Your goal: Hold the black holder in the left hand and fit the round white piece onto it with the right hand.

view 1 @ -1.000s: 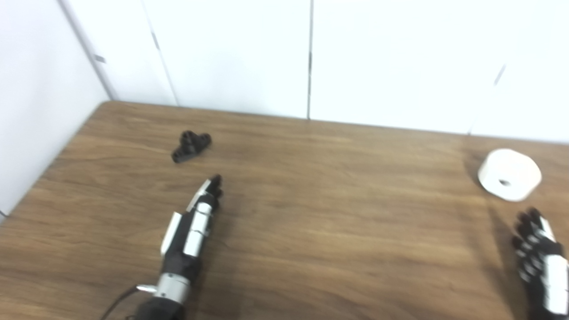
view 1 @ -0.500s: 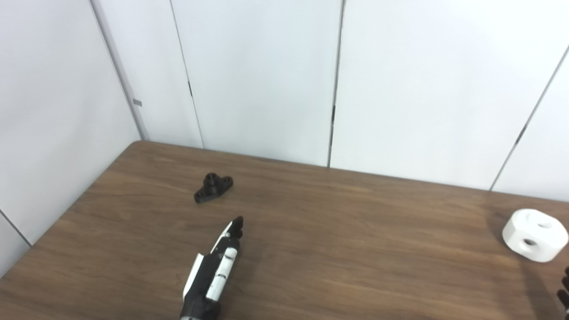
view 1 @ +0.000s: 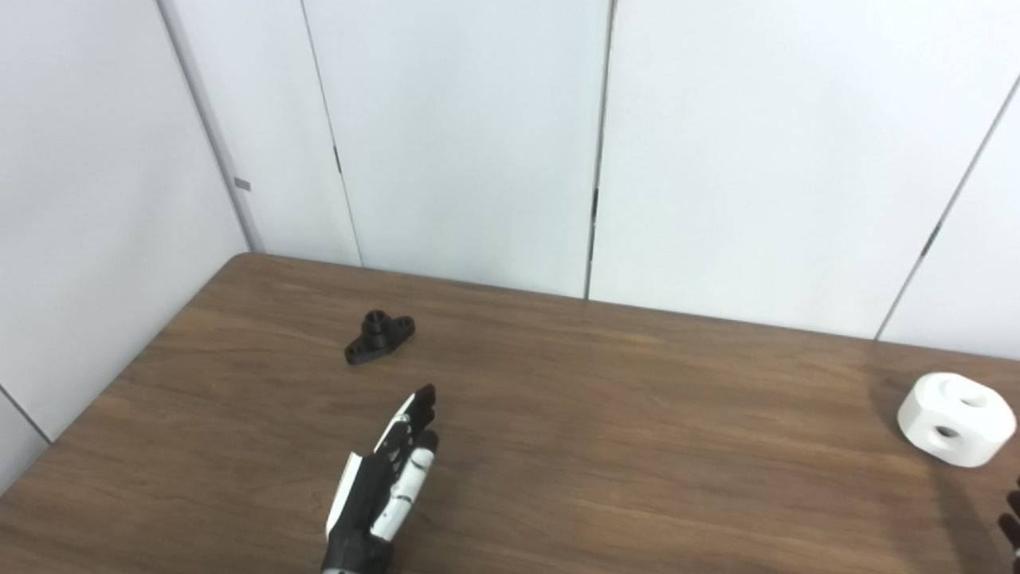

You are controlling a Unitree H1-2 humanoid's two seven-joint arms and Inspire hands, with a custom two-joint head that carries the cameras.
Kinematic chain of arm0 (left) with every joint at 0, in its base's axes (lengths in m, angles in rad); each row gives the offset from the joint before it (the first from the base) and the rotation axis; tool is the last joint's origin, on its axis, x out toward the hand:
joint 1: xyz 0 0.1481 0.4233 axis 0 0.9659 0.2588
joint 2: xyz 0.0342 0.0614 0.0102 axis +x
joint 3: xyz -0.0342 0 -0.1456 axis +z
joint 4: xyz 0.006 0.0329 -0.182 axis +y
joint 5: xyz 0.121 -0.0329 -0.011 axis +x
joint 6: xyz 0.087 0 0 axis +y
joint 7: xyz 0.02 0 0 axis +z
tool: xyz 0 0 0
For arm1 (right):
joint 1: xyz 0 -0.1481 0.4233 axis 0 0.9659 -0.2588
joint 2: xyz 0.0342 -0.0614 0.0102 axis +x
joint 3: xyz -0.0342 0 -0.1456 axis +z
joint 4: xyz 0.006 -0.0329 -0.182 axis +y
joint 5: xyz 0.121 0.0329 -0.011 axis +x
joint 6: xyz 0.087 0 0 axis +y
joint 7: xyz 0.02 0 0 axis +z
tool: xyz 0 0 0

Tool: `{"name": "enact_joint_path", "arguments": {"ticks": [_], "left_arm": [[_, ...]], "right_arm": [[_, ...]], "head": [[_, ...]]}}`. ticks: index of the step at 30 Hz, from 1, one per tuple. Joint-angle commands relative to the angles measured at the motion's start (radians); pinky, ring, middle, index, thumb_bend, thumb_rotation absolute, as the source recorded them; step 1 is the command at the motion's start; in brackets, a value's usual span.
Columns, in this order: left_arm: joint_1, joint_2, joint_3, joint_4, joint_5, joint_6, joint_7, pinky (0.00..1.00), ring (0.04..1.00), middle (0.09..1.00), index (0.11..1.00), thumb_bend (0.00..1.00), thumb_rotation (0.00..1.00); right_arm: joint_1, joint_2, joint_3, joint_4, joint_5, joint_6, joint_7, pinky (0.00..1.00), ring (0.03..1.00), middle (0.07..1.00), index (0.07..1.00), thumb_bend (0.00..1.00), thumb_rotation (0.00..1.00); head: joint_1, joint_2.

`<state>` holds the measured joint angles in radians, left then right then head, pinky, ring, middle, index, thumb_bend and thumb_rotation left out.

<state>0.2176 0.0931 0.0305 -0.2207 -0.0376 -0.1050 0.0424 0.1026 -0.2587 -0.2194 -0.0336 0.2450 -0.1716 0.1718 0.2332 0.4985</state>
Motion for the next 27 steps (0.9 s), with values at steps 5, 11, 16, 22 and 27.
{"name": "enact_joint_path", "arguments": {"ticks": [5, 11, 16, 22, 27], "left_arm": [[-0.001, 0.012, 0.0, -0.157, 0.197, 0.135, 0.021, 0.94, 0.962, 0.966, 0.959, 0.57, 0.56], [-0.108, 0.082, 0.021, -0.215, 0.422, 0.292, 0.009, 0.94, 0.99, 0.998, 0.983, 0.7, 0.41], [-0.182, 0.158, -0.009, -0.256, 0.698, 0.506, -0.064, 0.87, 0.982, 0.991, 0.961, 0.76, 0.43], [-0.243, 0.189, -0.019, -0.214, 0.889, 0.573, -0.102, 0.91, 0.978, 0.965, 0.911, 0.82, 0.48], [-0.281, 0.203, -0.011, -0.148, 0.987, 0.571, -0.095, 0.96, 0.959, 0.943, 0.869, 0.84, 0.49]], "right_arm": [[0.04, -0.004, 0.002, 0.038, -0.002, -0.009, 0.008, 1.0, 1.0, 0.978, 0.985, 0.57, 1.0], [0.035, -0.001, 0.001, 0.044, -0.002, -0.009, 0.002, 1.0, 1.0, 0.987, 0.976, 0.58, 1.0], [0.04, 0.003, -0.002, 0.037, 0.0, -0.008, 0.0, 1.0, 0.997, 0.987, 0.994, 0.61, 1.0], [0.046, 0.003, -0.003, 0.023, 0.018, 0.002, 0.006, 1.0, 0.988, 0.974, 0.987, 0.62, 1.0], [0.051, 0.003, 0.0, 0.018, 0.016, 0.0, 0.008, 1.0, 0.989, 0.975, 0.99, 0.63, 0.99]], "head": [[-0.004, 0.002], [-0.023, 0.003], [-0.039, 0.008], [-0.041, 0.014], [-0.042, 0.015]]}}
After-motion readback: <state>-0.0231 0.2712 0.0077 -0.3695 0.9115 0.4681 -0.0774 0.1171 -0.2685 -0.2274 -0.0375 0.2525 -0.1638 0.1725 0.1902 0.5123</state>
